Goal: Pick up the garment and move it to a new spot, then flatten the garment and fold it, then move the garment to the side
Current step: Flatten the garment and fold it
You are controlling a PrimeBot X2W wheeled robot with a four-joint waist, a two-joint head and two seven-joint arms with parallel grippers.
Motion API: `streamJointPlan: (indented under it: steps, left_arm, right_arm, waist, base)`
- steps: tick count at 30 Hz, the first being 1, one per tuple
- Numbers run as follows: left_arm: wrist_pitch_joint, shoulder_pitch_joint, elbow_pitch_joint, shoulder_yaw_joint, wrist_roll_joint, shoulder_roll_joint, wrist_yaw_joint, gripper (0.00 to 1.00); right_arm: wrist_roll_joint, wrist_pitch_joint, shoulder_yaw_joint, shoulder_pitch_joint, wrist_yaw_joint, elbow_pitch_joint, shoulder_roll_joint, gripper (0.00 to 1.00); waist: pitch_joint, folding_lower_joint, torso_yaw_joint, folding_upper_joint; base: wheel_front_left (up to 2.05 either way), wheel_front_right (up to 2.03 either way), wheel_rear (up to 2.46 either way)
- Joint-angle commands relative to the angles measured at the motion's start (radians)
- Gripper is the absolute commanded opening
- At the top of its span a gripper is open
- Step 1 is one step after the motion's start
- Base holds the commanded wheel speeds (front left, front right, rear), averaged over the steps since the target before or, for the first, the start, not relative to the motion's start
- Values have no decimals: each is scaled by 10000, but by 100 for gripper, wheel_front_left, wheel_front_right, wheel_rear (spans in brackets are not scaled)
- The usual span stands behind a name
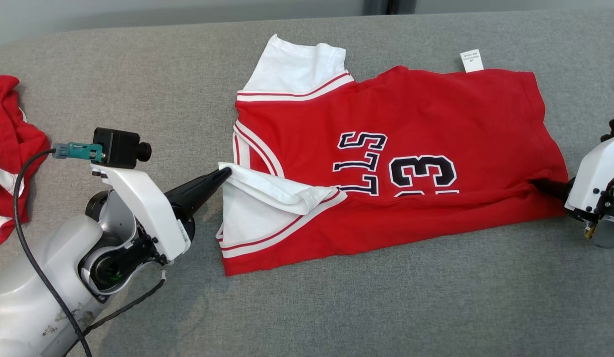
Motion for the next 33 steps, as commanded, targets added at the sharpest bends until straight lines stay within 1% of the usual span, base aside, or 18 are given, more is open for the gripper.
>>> streamJointPlan:
  steps: [1, 3, 4, 5, 6, 7, 8, 9, 12, 16, 18, 21, 24, 26, 27, 29, 30, 33]
  left_arm:
    - [-84, -174, 130, 43, 50, -32, 1, 0]
    - [-156, -236, 302, 29, 138, -137, 4, 0]
    - [-198, -271, 402, 19, 194, -194, 4, 0]
    - [-253, -308, 492, 18, 235, -245, 12, 0]
    - [-296, -329, 581, 21, 277, -291, 29, 2]
    - [-384, -346, 703, 41, 323, -342, 62, 43]
    - [-479, -362, 843, 87, 368, -402, 157, 98]
    - [-565, -363, 976, 125, 340, -481, 255, 100]
    - [-930, -420, 1334, 298, 337, -721, 472, 100]
    - [-2024, -301, 1835, 726, 440, -1063, 896, 100]
    - [-2716, -130, 2052, 925, 545, -1254, 1135, 100]
    - [-3782, 163, 2244, 1129, 857, -1451, 1444, 100]
    - [-4298, 635, 2275, 1563, 1240, -1723, 1727, 100]
    - [-4378, 1089, 2137, 2119, 1554, -1957, 1878, 100]
    - [-4380, 1287, 2027, 2641, 1913, -2056, 1980, 100]
    - [-4379, 2019, 1770, 3552, 2720, -2460, 2153, 100]
    - [-4379, 2019, 1770, 3552, 2720, -2460, 2153, 100]
    - [-4369, 3098, 1357, 4786, 3842, -3135, 2216, 100]
  right_arm:
    - [-70, -119, -21, 11, -3, 12, 19, 0]
    - [-86, -284, -66, -10, -3, 8, 49, 0]
    - [-126, -474, -102, -48, -3, -20, 53, 38]
    - [-93, -617, -182, -59, -3, 7, 74, 100]
    - [-44, -735, -245, -63, -3, 50, 118, 100]
    - [-24, -749, -245, -63, -3, 15, 168, 100]
    - [-30, -778, -245, -54, -4, -7, 171, 100]
    - [-27, -790, -249, -16, -7, -15, 153, 100]
    - [-25, -904, -281, 102, -7, 9, 130, 100]
    - [-242, -1507, -313, 252, -4, -160, 9, 100]
    - [-554, -2158, -237, 336, -1, -417, -172, 100]
    - [-666, -3377, -430, 682, -1, -945, -286, 100]
    - [-1183, -4839, -429, 1119, -1, -1411, -612, 100]
    - [-1497, -5785, -463, 1487, -1, -1555, -700, 100]
    - [-1668, -6230, -463, 1648, -1, -1637, -739, 100]
    - [-2026, -7128, -492, 1990, -1, -1732, -774, 100]
    - [-2026, -7128, -492, 1990, -1, -1732, -774, 100]
    - [-2532, -7994, -643, 2491, -1, -1723, -653, 100]
  waist:
    - [42, 0, -6, 0]
    - [96, 0, -11, 0]
    - [124, 0, -13, 0]
    - [149, 0, -15, 0]
    - [173, 0, -18, 0]
    - [191, 0, -17, 0]
    - [201, 0, -18, 0]
    - [205, 0, -17, 0]
    - [180, 0, -12, 0]
    - [41, 0, 19, 0]
    - [-66, 0, 39, 0]
    - [-266, 0, 49, 0]
    - [-519, 0, 51, 0]
    - [-685, 0, 48, 0]
    - [-754, 0, 51, 0]
    - [-926, 0, 44, 0]
    - [-926, 0, 44, 0]
    - [-1174, 0, -26, 0]
  base:
    - [0, 0, 0]
    - [0, 0, 0]
    - [0, 0, 0]
    - [0, 0, 0]
    - [0, 0, 0]
    - [0, 0, 0]
    - [0, 0, 0]
    - [0, 0, 0]
    - [0, 0, 0]
    - [0, 0, 0]
    - [0, 0, 0]
    - [0, 0, 0]
    - [0, 0, 0]
    - [0, 0, 0]
    - [0, 0, 0]
    - [0, 0, 0]
    - [0, 0, 0]
    - [0, 0, 0]
